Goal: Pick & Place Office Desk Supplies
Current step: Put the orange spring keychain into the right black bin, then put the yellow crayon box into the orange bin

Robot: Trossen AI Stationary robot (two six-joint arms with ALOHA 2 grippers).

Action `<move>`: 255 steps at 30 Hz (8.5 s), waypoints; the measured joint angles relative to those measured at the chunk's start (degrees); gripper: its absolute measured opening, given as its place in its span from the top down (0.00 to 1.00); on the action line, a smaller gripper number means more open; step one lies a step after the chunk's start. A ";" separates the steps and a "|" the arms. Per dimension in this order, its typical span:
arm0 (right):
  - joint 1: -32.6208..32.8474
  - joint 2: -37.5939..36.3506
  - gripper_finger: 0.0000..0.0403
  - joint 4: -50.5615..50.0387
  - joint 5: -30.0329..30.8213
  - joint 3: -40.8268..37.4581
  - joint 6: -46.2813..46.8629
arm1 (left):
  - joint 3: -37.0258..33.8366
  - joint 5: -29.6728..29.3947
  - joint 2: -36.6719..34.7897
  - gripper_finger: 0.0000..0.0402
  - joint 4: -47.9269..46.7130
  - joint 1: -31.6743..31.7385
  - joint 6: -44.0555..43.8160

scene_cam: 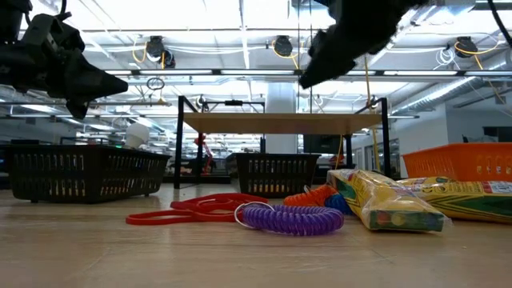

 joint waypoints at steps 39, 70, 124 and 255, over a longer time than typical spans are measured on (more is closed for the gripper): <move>3.15 18.08 0.67 -0.85 1.52 3.31 -0.62 | -0.02 -0.08 0.00 0.95 0.05 0.00 0.26; 0.56 17.41 0.98 2.73 -4.32 2.96 -3.80 | -0.02 -0.05 0.00 0.95 0.07 0.01 0.33; -14.67 -62.01 1.00 57.83 -2.87 -60.08 -2.80 | -0.09 -5.99 -0.01 0.95 0.50 0.02 0.45; -40.31 -68.95 1.00 43.45 -31.70 -51.99 7.35 | -0.02 -7.90 -0.02 0.95 3.04 0.00 -2.36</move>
